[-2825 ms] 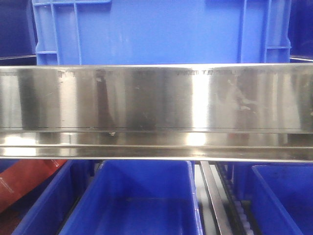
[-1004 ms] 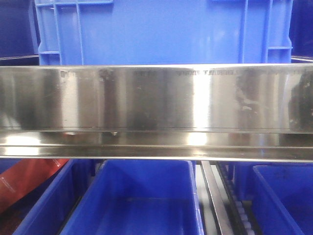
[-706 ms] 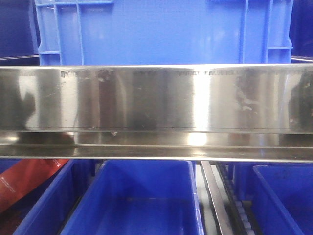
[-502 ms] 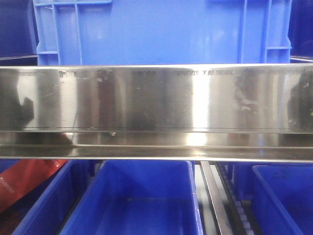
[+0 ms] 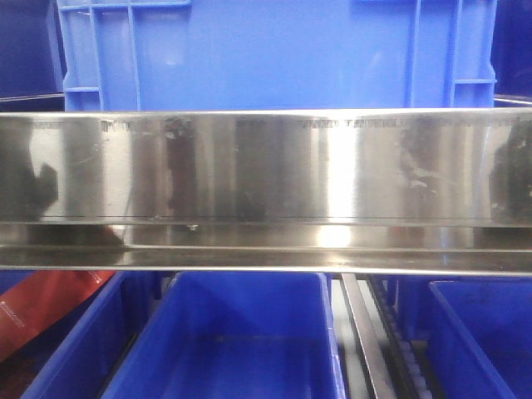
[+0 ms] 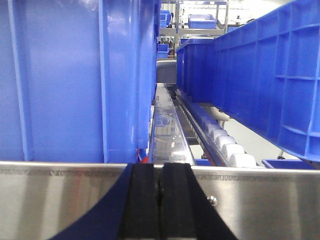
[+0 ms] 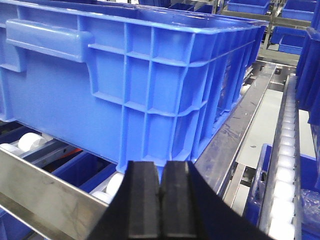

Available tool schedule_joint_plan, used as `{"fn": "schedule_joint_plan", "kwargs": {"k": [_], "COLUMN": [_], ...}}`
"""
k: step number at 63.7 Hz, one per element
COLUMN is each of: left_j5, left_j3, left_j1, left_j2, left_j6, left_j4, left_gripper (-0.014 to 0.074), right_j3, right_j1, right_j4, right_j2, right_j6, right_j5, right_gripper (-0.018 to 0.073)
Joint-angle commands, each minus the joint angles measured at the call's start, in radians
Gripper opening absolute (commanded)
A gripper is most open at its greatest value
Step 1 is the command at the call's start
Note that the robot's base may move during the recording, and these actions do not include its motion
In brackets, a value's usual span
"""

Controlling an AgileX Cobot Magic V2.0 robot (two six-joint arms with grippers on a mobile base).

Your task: Place valve from conveyor to right shelf box

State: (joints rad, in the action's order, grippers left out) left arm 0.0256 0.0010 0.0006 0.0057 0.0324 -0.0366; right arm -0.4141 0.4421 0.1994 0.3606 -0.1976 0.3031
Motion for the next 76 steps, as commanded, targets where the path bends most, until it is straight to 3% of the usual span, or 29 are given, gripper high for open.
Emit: {"fn": "schedule_joint_plan", "kwargs": {"k": [1, 29, 35, 44, 53, 67, 76], "left_j5": [-0.02, -0.02, -0.02, -0.02, -0.02, -0.02, -0.02], "left_j3": [-0.001, -0.001, -0.001, -0.001, -0.001, -0.001, -0.001], "left_j1": [0.004, 0.004, 0.004, 0.004, 0.004, 0.004, 0.004], "left_j2": [-0.006, -0.006, -0.006, -0.006, -0.006, -0.006, -0.006], "left_j6": [0.002, 0.002, 0.002, 0.002, 0.002, 0.002, 0.002], "left_j4": [-0.006, -0.006, -0.006, -0.006, -0.006, -0.006, -0.006], "left_gripper": [-0.0111, -0.0111, -0.0111, -0.0111, -0.0111, -0.0111, -0.0111], "right_j3": [0.002, 0.016, 0.044, 0.123, 0.202, 0.302, 0.362], "right_j1": [-0.005, -0.02, -0.086, -0.237, -0.353, -0.476, -0.489], "right_j4": [-0.009, -0.009, -0.012, -0.086, -0.088, -0.088, -0.092], "right_j2": [-0.006, -0.004, -0.006, -0.041, -0.141, -0.334, -0.361], "right_j6": [-0.004, -0.004, 0.038, 0.181, 0.187, 0.187, 0.187], "right_j5": [-0.027, -0.072, -0.136, -0.191, -0.191, -0.191, -0.196], "right_gripper": [-0.0162, -0.0162, -0.0162, -0.0162, -0.0162, -0.0162, -0.0162]}}
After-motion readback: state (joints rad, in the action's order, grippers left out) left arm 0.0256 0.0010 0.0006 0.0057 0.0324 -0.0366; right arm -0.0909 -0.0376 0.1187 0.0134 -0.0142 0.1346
